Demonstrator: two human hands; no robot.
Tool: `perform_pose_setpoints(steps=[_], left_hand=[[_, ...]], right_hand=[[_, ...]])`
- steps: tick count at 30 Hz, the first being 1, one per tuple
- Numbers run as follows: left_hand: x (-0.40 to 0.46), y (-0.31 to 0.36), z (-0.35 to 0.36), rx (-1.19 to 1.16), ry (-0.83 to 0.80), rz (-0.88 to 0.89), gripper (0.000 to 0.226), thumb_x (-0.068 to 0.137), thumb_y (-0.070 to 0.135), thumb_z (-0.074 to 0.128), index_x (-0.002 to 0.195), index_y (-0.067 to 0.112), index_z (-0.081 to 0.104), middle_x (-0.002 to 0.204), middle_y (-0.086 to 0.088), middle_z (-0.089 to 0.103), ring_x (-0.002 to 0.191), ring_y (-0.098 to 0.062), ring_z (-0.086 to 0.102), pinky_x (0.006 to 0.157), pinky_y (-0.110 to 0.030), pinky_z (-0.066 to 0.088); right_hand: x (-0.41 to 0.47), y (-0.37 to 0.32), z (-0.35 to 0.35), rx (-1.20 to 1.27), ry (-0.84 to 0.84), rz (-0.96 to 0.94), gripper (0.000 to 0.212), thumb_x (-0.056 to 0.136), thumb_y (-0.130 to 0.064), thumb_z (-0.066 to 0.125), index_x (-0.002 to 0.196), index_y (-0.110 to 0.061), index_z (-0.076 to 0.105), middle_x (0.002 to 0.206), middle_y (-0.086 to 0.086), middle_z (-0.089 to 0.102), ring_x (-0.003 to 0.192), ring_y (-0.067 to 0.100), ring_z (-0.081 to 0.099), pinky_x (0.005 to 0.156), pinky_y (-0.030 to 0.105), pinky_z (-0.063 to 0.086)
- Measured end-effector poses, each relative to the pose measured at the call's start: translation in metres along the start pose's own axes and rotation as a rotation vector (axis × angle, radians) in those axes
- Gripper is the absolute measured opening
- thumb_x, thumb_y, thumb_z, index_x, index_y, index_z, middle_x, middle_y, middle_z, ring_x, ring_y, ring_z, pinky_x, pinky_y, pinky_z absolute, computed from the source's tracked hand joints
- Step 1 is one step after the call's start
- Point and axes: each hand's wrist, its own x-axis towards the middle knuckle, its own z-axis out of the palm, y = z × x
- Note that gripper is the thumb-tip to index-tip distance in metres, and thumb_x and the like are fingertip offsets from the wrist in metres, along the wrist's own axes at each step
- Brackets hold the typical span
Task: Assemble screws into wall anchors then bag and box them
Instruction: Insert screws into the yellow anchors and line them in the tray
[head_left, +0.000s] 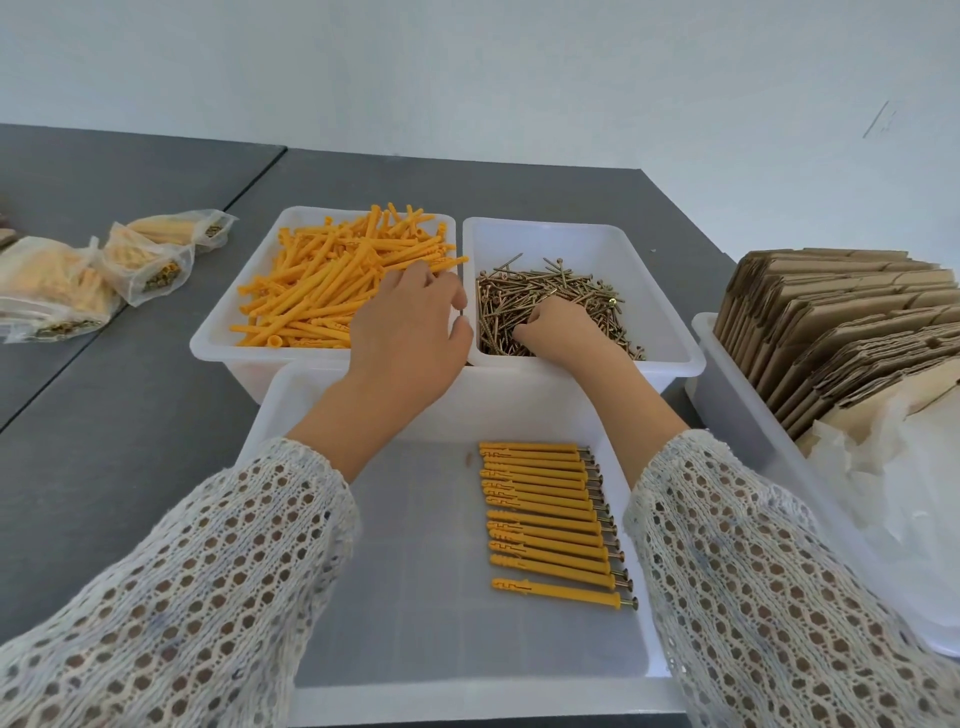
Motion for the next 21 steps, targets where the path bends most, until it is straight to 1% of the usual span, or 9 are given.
perform_pose_setpoints(steps=[6, 10, 12, 13, 15, 16, 18, 20, 21], left_hand=[[0.0, -0.003, 0.002, 0.089, -0.1, -0.063, 0.023, 0.097, 0.032, 0.049, 0.114, 0.02, 0.061, 0.116, -0.004, 0.053, 0.107, -0.026, 0.049, 0.064, -0.034, 0.039], [0.002, -0.006, 0.002, 0.157, -0.208, -0.11, 0.034, 0.1, 0.038, 0.04, 0.112, 0.019, 0.065, 0.111, -0.007, 0.058, 0.107, -0.03, 0.051, 0.074, -0.037, 0.041], [0.003, -0.007, 0.001, 0.175, -0.251, -0.112, 0.038, 0.101, 0.038, 0.035, 0.111, 0.019, 0.067, 0.108, -0.007, 0.059, 0.107, -0.031, 0.051, 0.079, -0.04, 0.042], [0.003, -0.007, 0.0, 0.185, -0.264, -0.106, 0.039, 0.102, 0.037, 0.034, 0.111, 0.019, 0.067, 0.108, -0.007, 0.059, 0.108, -0.031, 0.051, 0.08, -0.04, 0.042], [0.005, -0.007, -0.001, 0.202, -0.295, -0.098, 0.037, 0.103, 0.032, 0.031, 0.11, 0.019, 0.064, 0.103, -0.005, 0.057, 0.109, -0.03, 0.05, 0.079, -0.04, 0.039], [0.006, -0.007, -0.002, 0.206, -0.315, -0.099, 0.035, 0.103, 0.03, 0.03, 0.109, 0.019, 0.063, 0.098, -0.004, 0.056, 0.109, -0.03, 0.049, 0.08, -0.04, 0.039], [0.007, -0.008, -0.002, 0.191, -0.341, -0.093, 0.032, 0.102, 0.027, 0.029, 0.102, 0.019, 0.06, 0.093, -0.002, 0.055, 0.103, -0.029, 0.05, 0.086, -0.042, 0.039], [0.007, -0.009, -0.001, 0.142, -0.34, -0.084, 0.031, 0.102, 0.025, 0.03, 0.095, 0.018, 0.059, 0.093, -0.003, 0.062, 0.09, -0.026, 0.051, 0.089, -0.042, 0.038], [0.007, -0.01, -0.001, 0.113, -0.336, -0.085, 0.031, 0.101, 0.025, 0.031, 0.093, 0.017, 0.06, 0.092, -0.003, 0.064, 0.086, -0.025, 0.051, 0.09, -0.042, 0.038]], right_hand=[[-0.001, 0.0, -0.001, 0.005, -0.019, 0.001, 0.033, 0.089, -0.019, 0.053, 0.061, -0.015, 0.036, 0.059, -0.001, 0.038, 0.054, 0.018, 0.034, 0.053, 0.028, 0.029], [-0.003, 0.0, -0.002, -0.022, -0.019, 0.007, 0.032, 0.092, -0.021, 0.049, 0.063, -0.014, 0.037, 0.062, 0.0, 0.041, 0.056, 0.017, 0.037, 0.054, 0.029, 0.033], [-0.004, -0.003, -0.002, -0.078, -0.041, 0.016, 0.029, 0.093, -0.024, 0.046, 0.067, -0.013, 0.041, 0.067, 0.002, 0.046, 0.062, 0.019, 0.043, 0.061, 0.032, 0.039], [-0.004, -0.004, -0.002, -0.118, -0.063, 0.022, 0.027, 0.094, -0.026, 0.044, 0.07, -0.013, 0.043, 0.072, 0.003, 0.049, 0.068, 0.022, 0.047, 0.068, 0.034, 0.043], [-0.006, -0.007, -0.002, -0.208, -0.111, 0.043, 0.024, 0.093, -0.032, 0.042, 0.085, -0.011, 0.052, 0.088, 0.006, 0.056, 0.086, 0.028, 0.055, 0.087, 0.041, 0.048], [-0.007, -0.008, -0.002, -0.247, -0.123, 0.059, 0.027, 0.093, -0.035, 0.042, 0.095, -0.011, 0.054, 0.097, 0.007, 0.058, 0.095, 0.029, 0.056, 0.095, 0.045, 0.047], [-0.009, -0.008, -0.004, -0.288, -0.133, 0.081, 0.031, 0.092, -0.038, 0.041, 0.105, -0.013, 0.053, 0.105, 0.007, 0.058, 0.103, 0.029, 0.057, 0.099, 0.048, 0.045], [-0.009, -0.008, -0.006, -0.286, -0.143, 0.071, 0.03, 0.092, -0.038, 0.042, 0.103, -0.012, 0.052, 0.103, 0.007, 0.057, 0.101, 0.029, 0.056, 0.099, 0.047, 0.045], [-0.008, -0.007, -0.006, -0.267, -0.145, 0.058, 0.028, 0.091, -0.037, 0.043, 0.098, -0.011, 0.052, 0.099, 0.007, 0.057, 0.096, 0.029, 0.056, 0.096, 0.046, 0.046]])
